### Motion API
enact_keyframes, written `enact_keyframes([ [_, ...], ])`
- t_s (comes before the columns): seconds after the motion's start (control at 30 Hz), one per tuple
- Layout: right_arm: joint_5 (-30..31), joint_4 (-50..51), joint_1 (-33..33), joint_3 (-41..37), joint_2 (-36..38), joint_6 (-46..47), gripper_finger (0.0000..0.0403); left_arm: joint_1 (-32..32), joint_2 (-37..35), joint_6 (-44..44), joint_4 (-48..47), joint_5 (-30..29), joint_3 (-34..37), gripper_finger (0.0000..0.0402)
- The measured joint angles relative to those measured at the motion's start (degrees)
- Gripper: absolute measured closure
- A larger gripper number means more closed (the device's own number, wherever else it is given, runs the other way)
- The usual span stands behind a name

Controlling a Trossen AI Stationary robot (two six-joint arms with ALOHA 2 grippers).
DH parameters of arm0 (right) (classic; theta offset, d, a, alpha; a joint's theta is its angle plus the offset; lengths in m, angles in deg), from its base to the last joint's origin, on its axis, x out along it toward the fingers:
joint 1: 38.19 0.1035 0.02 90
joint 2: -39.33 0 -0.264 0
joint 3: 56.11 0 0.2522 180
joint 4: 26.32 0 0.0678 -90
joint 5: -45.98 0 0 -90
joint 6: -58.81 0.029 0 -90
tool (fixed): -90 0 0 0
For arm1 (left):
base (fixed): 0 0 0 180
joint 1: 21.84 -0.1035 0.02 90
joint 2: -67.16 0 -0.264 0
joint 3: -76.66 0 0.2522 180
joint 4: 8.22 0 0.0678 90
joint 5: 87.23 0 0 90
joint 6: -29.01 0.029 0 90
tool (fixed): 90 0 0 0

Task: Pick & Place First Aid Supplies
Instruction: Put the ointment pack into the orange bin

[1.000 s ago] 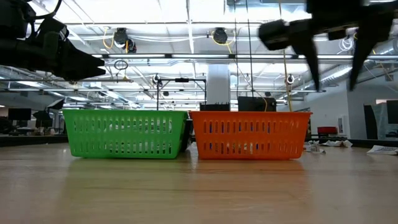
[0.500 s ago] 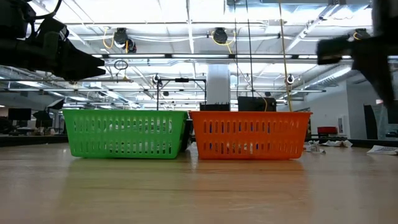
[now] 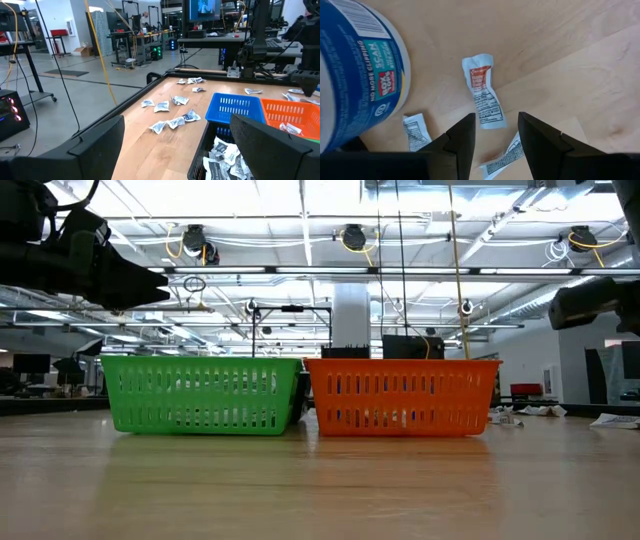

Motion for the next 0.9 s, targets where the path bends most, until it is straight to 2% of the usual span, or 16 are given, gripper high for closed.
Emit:
enact_keyframes([
  [0.53, 0.0, -2.6, -0.7, -0.4, -6.1, -3.4, 0.0271, 0.0, 0.0, 0.0, 0.0, 0.0, 0.0, 0.0036],
  [0.63, 0.1, -2.5, -1.3, -0.4, -6.6, -3.4, 0.0297, 0.0, 0.0, 0.0, 0.0, 0.0, 0.0, 0.0036],
  [0.83, 0.2, -2.2, -2.5, -0.4, -6.6, -3.2, 0.0389, 0.0, 0.0, 0.0, 0.0, 0.0, 0.0, 0.0036],
  [0.9, 0.2, -2.1, -2.8, -0.4, -6.6, -3.1, 0.0396, 0.0, 0.0, 0.0, 0.0, 0.0, 0.0, 0.0036],
])
